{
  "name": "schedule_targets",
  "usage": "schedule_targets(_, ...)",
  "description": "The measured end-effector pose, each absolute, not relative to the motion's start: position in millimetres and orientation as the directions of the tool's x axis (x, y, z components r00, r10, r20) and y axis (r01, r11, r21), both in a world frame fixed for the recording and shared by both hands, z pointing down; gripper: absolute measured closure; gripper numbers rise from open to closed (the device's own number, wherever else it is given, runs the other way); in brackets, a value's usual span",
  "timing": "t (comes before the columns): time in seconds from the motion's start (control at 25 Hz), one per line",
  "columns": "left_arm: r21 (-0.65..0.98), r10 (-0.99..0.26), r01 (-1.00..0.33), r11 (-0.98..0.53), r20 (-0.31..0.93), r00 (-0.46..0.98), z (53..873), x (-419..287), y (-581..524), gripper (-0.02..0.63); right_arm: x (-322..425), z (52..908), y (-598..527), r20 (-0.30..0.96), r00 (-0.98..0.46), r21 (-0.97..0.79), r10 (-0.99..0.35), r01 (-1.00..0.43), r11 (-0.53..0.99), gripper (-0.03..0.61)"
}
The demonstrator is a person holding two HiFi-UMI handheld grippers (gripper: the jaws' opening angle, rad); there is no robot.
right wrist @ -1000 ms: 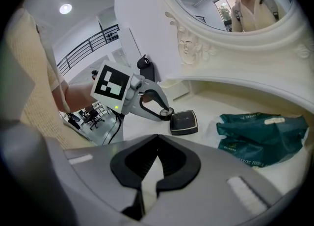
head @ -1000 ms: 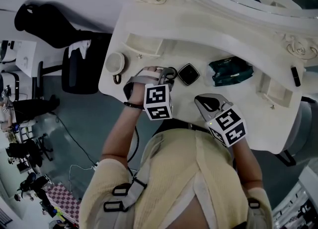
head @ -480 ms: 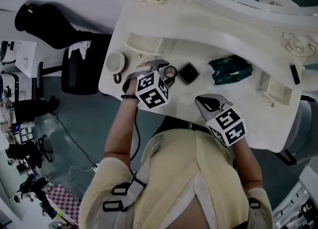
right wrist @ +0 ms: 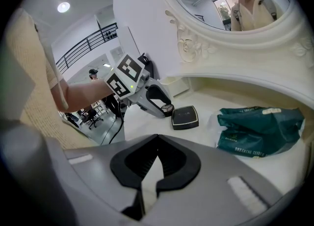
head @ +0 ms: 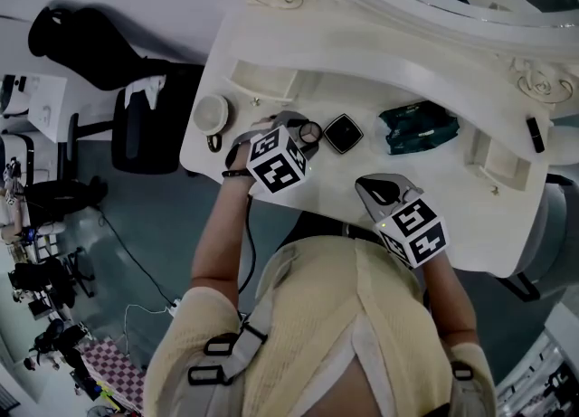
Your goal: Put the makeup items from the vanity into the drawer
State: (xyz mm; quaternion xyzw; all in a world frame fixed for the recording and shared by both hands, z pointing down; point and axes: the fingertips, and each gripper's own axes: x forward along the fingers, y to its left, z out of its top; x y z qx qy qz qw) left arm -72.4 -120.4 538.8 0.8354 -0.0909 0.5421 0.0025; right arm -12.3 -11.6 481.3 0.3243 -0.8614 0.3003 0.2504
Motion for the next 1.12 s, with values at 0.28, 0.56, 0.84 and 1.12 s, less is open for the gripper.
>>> schedule_targets(0.28,-0.128,-0.186,-0.156,-0.979,0.876,0.445,523,-78,-114,0.394,-19,480,-12,0.625,-0.668,-0.351,-0.405,-0.703,0.618,0.577)
schedule_targets(0.56,-0.225,-0.307,-0.216,-0.950,0.796,0.522,483,-84,-118,0.393,-27,477,-14,0.628,-0.673,-0.340,-0.391,-0.689,0.640,0.577)
schedule_targets(0.84,-0.416,-0.543,-0.350,-0.839,0.681,0.491,438,-98,-159,0.391,-32,475,-19,0.637,-0.676,-0.318,-0.371,-0.669,0.672,0.577)
schedule_targets(1.12,-0.397,-0.662,-0.581,-0.711,0.656,0.362,422,-125,-213,0.391,-33,478,-17,0.647,-0.675,-0.330,-0.353,-0.666,0.669,0.577)
